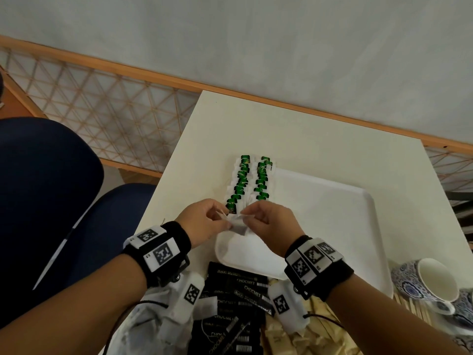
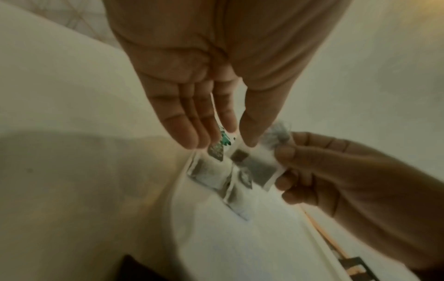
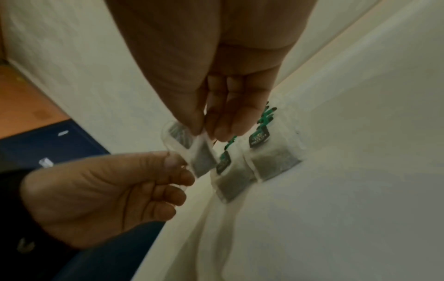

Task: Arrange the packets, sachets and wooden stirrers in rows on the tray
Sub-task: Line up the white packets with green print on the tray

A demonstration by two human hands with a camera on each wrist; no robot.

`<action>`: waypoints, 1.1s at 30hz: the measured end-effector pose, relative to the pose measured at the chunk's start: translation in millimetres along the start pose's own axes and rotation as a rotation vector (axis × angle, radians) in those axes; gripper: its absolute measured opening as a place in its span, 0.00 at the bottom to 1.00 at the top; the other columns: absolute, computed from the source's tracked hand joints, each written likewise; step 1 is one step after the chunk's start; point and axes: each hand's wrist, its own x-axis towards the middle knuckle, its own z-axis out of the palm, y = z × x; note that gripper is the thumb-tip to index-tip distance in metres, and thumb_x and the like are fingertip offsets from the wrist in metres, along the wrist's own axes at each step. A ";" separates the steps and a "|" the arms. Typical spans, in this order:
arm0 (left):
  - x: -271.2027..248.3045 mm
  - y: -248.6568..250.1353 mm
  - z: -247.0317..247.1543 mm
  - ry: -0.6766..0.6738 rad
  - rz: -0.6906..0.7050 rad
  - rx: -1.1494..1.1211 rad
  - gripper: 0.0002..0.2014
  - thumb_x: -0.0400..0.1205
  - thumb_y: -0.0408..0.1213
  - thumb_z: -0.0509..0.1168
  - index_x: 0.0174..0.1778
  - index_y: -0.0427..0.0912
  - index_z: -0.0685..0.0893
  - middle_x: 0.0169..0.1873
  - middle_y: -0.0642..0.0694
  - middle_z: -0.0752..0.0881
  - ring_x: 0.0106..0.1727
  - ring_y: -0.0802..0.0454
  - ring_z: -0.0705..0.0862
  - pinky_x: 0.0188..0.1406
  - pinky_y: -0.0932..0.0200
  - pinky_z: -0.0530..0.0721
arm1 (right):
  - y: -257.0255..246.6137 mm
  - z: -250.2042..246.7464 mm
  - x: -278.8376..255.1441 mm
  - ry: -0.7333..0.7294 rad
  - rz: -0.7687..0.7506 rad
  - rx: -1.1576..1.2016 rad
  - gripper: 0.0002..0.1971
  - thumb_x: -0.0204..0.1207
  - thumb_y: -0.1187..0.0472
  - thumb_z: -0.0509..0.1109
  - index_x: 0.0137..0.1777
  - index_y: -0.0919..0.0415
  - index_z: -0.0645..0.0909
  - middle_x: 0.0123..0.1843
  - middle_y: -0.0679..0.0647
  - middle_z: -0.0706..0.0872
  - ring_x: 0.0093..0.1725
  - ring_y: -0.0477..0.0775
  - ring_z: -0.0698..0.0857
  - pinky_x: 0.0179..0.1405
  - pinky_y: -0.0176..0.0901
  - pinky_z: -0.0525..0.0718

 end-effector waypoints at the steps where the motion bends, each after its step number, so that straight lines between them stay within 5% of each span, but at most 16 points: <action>1: -0.8 -1.3 0.5 0.043 0.005 0.005 0.12 0.73 0.37 0.76 0.49 0.46 0.82 0.38 0.47 0.82 0.36 0.52 0.80 0.35 0.59 0.81 | 0.4 1.0 1.1 0.025 0.019 0.041 0.08 0.76 0.61 0.71 0.44 0.44 0.80 0.26 0.43 0.75 0.25 0.38 0.74 0.28 0.26 0.73; 7: -7.0 -4.6 12.9 -0.147 0.061 -0.075 0.23 0.67 0.32 0.79 0.54 0.52 0.79 0.52 0.46 0.86 0.50 0.51 0.86 0.55 0.56 0.85 | -7.2 12.8 -2.0 -0.053 0.028 0.180 0.14 0.75 0.63 0.71 0.56 0.46 0.76 0.27 0.45 0.82 0.28 0.37 0.79 0.33 0.28 0.76; 10: -5.2 -6.0 14.8 -0.146 0.087 -0.113 0.16 0.75 0.26 0.73 0.56 0.45 0.82 0.47 0.44 0.89 0.46 0.53 0.88 0.47 0.61 0.85 | -8.5 16.9 -5.3 -0.111 0.011 0.301 0.18 0.76 0.62 0.72 0.60 0.43 0.75 0.40 0.47 0.90 0.42 0.41 0.88 0.46 0.33 0.84; 14: -0.1 -8.8 13.9 -0.102 0.056 -0.065 0.09 0.78 0.24 0.68 0.45 0.43 0.85 0.34 0.49 0.91 0.34 0.59 0.88 0.34 0.66 0.81 | -0.9 7.0 -5.9 0.002 -0.001 0.287 0.12 0.77 0.61 0.70 0.52 0.40 0.79 0.36 0.54 0.89 0.39 0.50 0.87 0.46 0.41 0.85; 18: 6.0 -16.5 15.0 -0.052 0.041 -0.100 0.05 0.74 0.27 0.73 0.40 0.41 0.88 0.37 0.44 0.91 0.41 0.49 0.90 0.48 0.54 0.86 | 23.4 -5.3 -5.7 0.081 0.064 0.226 0.13 0.76 0.64 0.69 0.46 0.40 0.81 0.36 0.60 0.87 0.39 0.60 0.85 0.40 0.41 0.83; 20: 8.0 -17.7 17.9 -0.007 0.024 -0.095 0.04 0.73 0.33 0.76 0.38 0.46 0.88 0.38 0.46 0.90 0.41 0.50 0.86 0.50 0.55 0.85 | 35.4 -8.8 -6.1 0.076 0.109 0.185 0.14 0.76 0.64 0.69 0.46 0.40 0.81 0.37 0.58 0.87 0.40 0.60 0.86 0.40 0.41 0.84; 25: 12.8 -21.1 18.8 0.123 0.025 0.039 0.05 0.77 0.36 0.72 0.37 0.49 0.84 0.33 0.54 0.82 0.35 0.56 0.78 0.36 0.66 0.75 | 51.3 -12.8 -5.3 0.072 0.225 0.088 0.12 0.77 0.62 0.69 0.53 0.43 0.80 0.37 0.51 0.85 0.37 0.52 0.83 0.36 0.37 0.81; 33: 14.8 -24.0 11.6 0.111 -0.042 0.106 0.21 0.66 0.47 0.81 0.47 0.52 0.76 0.36 0.50 0.82 0.37 0.54 0.80 0.37 0.62 0.77 | 44.3 -5.8 -0.7 -0.072 0.299 -0.048 0.46 0.66 0.55 0.81 0.78 0.50 0.55 0.38 0.49 0.81 0.37 0.46 0.81 0.37 0.36 0.80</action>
